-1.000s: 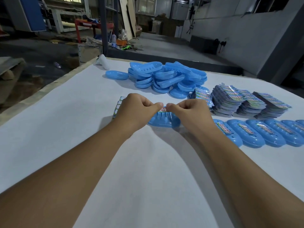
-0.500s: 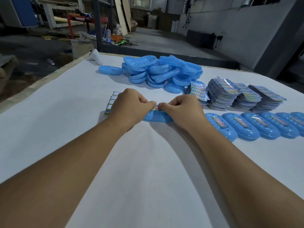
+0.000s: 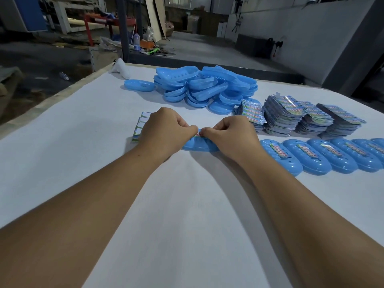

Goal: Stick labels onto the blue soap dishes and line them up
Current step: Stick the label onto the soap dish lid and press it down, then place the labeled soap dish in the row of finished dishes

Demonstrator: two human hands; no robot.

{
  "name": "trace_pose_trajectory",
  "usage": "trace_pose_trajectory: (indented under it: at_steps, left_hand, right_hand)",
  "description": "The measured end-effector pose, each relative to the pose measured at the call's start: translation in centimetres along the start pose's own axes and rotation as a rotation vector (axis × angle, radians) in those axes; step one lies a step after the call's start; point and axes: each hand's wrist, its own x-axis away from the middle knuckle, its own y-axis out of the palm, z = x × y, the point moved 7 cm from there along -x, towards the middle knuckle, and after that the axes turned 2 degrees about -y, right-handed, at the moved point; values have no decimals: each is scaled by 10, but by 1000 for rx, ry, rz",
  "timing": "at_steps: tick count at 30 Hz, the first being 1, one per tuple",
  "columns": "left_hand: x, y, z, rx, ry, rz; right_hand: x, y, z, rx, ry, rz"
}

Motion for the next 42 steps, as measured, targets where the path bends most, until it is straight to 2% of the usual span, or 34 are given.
trace_pose_trajectory:
  at_steps: [6, 11, 16, 21, 24, 28, 31, 35, 39, 42]
  left_hand:
    - [1, 0, 6, -92, 63, 20]
    - [1, -1, 12, -227, 121, 75]
    - [3, -5, 16, -278, 173, 132]
    - [4, -3, 12, -254, 172, 109]
    - [2, -6, 10, -209, 152, 122]
    - [-1, -18, 8, -153, 155, 188]
    - [-2, -22, 7, -124, 160, 215]
    - [0, -21, 8, -85, 165, 195]
    - [0, -19, 8, -65, 157, 173]
    - [0, -19, 6, -60, 129, 157]
  right_hand:
    - [2, -3, -5, 87, -23, -2]
    - [6, -11, -20, 347, -105, 67]
    - [7, -14, -30, 495, -170, 98]
    - [6, -15, -23, 399, -138, 63]
    - [6, -15, -14, 240, -101, 29]
    - [3, -23, -6, 78, -102, 95]
    - [7, -10, -13, 15, -185, -64]
    - [23, 20, -30, 124, -356, -314]
    - [23, 19, -36, 267, -387, -282]
    - [24, 14, -28, 427, -326, -271]
